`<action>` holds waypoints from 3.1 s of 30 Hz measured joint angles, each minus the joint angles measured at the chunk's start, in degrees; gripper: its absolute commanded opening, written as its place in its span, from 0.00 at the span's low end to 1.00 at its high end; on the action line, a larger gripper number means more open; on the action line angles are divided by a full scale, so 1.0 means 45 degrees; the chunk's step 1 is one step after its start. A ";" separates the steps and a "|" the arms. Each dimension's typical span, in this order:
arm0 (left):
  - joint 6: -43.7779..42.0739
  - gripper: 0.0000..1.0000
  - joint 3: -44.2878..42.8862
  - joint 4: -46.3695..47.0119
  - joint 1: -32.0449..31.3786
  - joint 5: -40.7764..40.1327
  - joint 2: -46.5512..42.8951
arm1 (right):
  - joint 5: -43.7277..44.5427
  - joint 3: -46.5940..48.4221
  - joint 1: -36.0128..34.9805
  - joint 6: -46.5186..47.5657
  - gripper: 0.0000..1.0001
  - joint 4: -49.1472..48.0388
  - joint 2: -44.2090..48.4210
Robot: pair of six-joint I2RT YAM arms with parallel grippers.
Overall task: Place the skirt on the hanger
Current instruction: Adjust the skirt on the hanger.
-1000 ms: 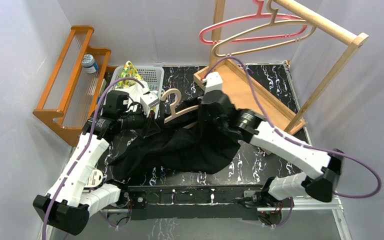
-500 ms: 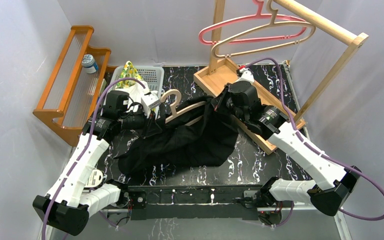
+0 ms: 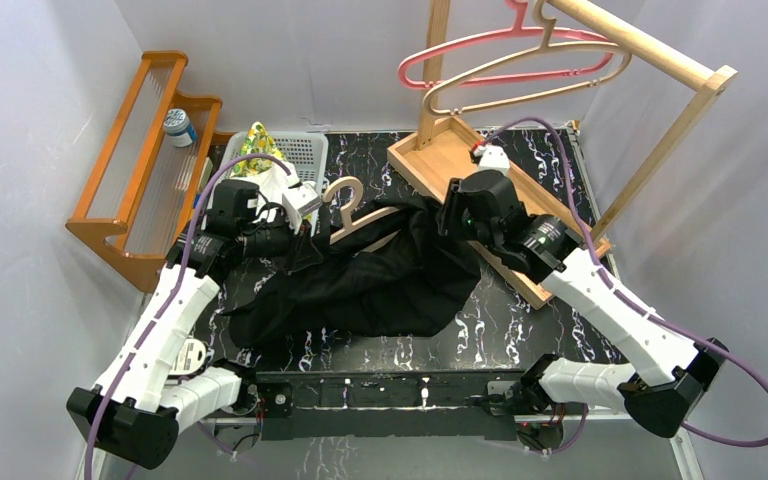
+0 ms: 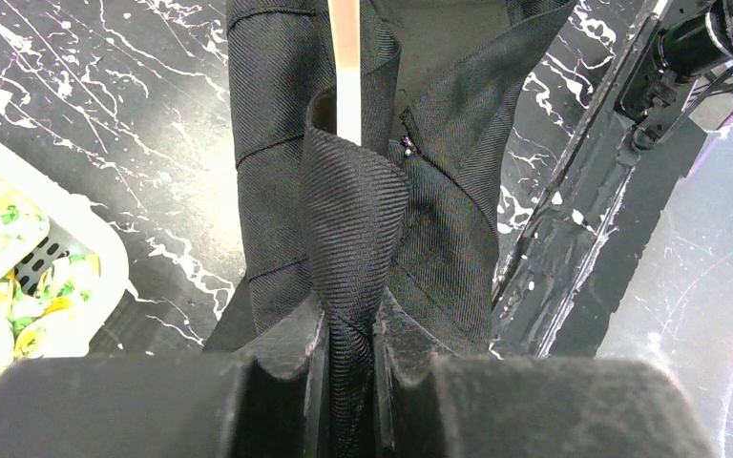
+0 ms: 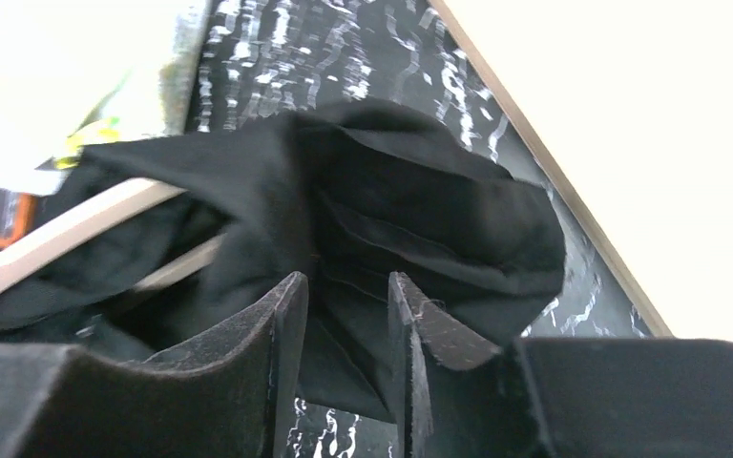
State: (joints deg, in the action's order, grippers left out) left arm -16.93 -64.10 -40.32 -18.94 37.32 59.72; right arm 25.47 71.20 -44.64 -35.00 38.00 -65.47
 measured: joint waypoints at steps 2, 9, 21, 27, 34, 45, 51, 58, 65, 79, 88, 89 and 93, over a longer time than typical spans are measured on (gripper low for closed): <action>0.0005 0.00 0.0000 -0.0005 0.0000 -0.0024 0.0044 | -0.0593 0.0675 -0.0019 0.0675 0.48 -0.0126 -0.0189; 0.0219 0.00 0.0000 0.0039 0.0000 -0.0058 0.0136 | -0.0068 0.3347 -0.1982 0.2545 0.48 -0.0306 -0.2118; 0.0282 0.00 0.0000 0.0058 0.0000 0.0107 0.0160 | 0.1972 0.2200 -0.2157 0.3449 0.56 -0.0515 -0.3483; 0.0345 0.00 0.0000 0.0092 0.0000 0.0131 0.0151 | 0.3021 0.2404 -0.1923 0.3740 0.61 -0.0423 -0.4143; 0.0345 0.00 0.0000 0.0092 0.0005 0.0185 0.0087 | 0.3696 0.2463 -0.1768 0.4357 0.25 -0.0476 -0.4148; 0.0345 0.00 0.0000 0.0102 0.0000 0.0204 0.0092 | 0.3905 0.4056 -0.1700 0.5183 0.52 -0.0495 -0.4245; 0.0345 0.00 0.0000 0.0117 0.0000 0.0257 0.0151 | 0.4070 0.4148 -0.1700 0.5707 0.25 -0.0359 -0.4226; 0.0345 0.00 0.0000 0.0194 0.0000 0.0330 0.0238 | 0.3633 0.4177 -0.1700 0.6241 0.00 -0.0359 -0.4226; 0.0335 0.00 0.0000 0.0214 0.0000 0.0408 0.0330 | 0.1112 0.5693 -0.1355 0.4949 0.00 0.0165 -0.4294; 0.0238 0.00 -0.0112 0.0243 0.0005 0.0495 0.0340 | -0.5809 0.2322 -0.0175 0.1205 0.53 -0.1209 -0.2414; -0.0287 0.00 -0.0486 0.0282 0.0010 0.1792 0.0102 | -0.7033 0.3249 -0.0078 0.4177 0.78 -0.1481 -0.1039; -0.0355 0.00 -0.0486 0.0277 0.0010 0.2059 -0.0019 | -0.7038 0.3487 -0.0058 0.4498 0.79 -0.1705 -0.0782; -0.0554 0.00 -0.0500 0.0170 0.0010 0.3002 -0.0573 | -0.7674 0.4410 -0.0019 0.5693 0.79 -0.2001 -0.0223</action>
State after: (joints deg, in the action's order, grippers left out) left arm -19.42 -66.35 -39.55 -18.90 50.83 57.14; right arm -9.06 91.05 -44.73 -9.39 28.99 -66.48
